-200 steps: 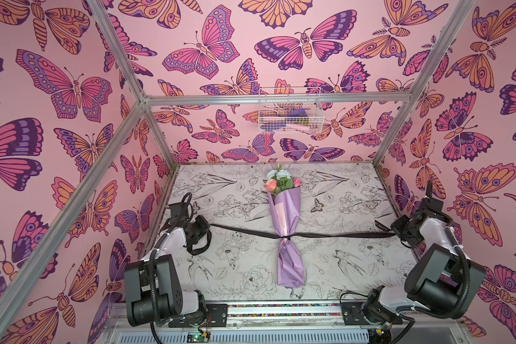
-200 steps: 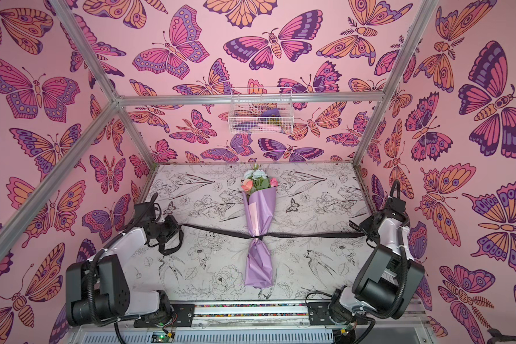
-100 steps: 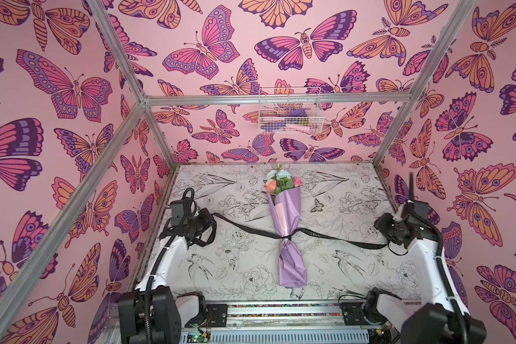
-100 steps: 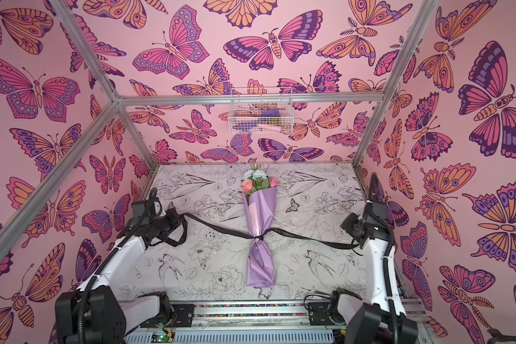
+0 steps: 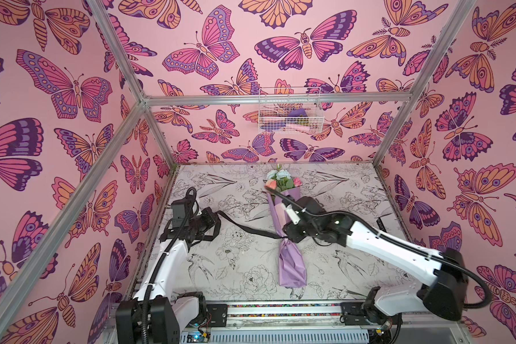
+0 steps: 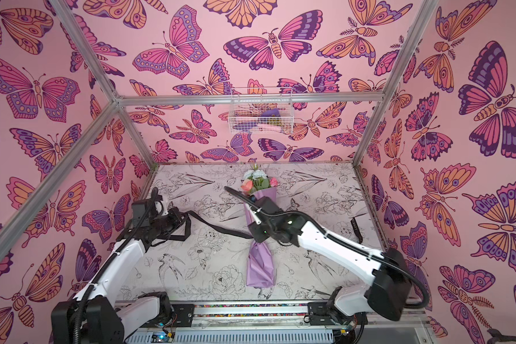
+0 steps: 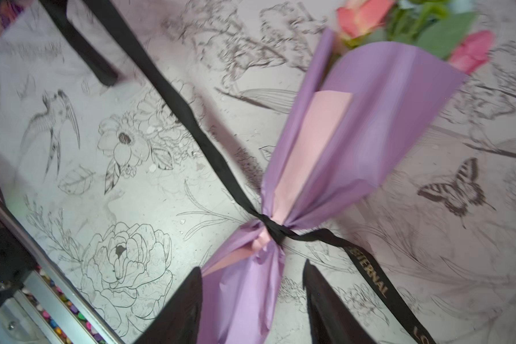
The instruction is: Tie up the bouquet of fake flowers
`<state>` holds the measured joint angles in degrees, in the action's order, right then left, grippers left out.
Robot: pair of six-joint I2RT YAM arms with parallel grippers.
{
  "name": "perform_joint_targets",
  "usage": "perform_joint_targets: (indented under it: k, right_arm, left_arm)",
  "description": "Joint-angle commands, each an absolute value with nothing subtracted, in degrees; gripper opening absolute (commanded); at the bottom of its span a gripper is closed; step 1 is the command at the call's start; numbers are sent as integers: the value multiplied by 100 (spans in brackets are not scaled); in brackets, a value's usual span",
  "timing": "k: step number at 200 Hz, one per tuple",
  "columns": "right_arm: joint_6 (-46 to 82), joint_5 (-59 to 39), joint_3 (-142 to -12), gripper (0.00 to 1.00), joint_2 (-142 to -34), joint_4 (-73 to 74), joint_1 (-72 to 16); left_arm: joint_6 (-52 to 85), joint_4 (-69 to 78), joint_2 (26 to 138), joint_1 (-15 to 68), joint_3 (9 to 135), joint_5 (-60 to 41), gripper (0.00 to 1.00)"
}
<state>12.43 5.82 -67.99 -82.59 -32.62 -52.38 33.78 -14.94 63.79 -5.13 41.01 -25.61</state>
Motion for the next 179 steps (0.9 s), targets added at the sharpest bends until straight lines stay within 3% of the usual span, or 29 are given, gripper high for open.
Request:
perform_joint_targets:
  k: [1,51,130,179]
  right_arm:
    - [675,1016,-7228,58,-8952,-3233,-5693]
    - [167,2127,-8011,67,-10621,-2779,-6452]
    - [55,3243,-8822,72,-11959,-2408,-6449]
    - [426,3364,-9022,43,-12071,-2123,-6204]
  left_arm:
    - [3444,-1496,6186,-448,4209,-2761,0]
    - [3514,-1584,5988,-436,4288,-2658,0]
    - [3465,-1721,5931,-431,4366,-2669,0]
    - [3358,-1857,5924,-431,4335,-2632,0]
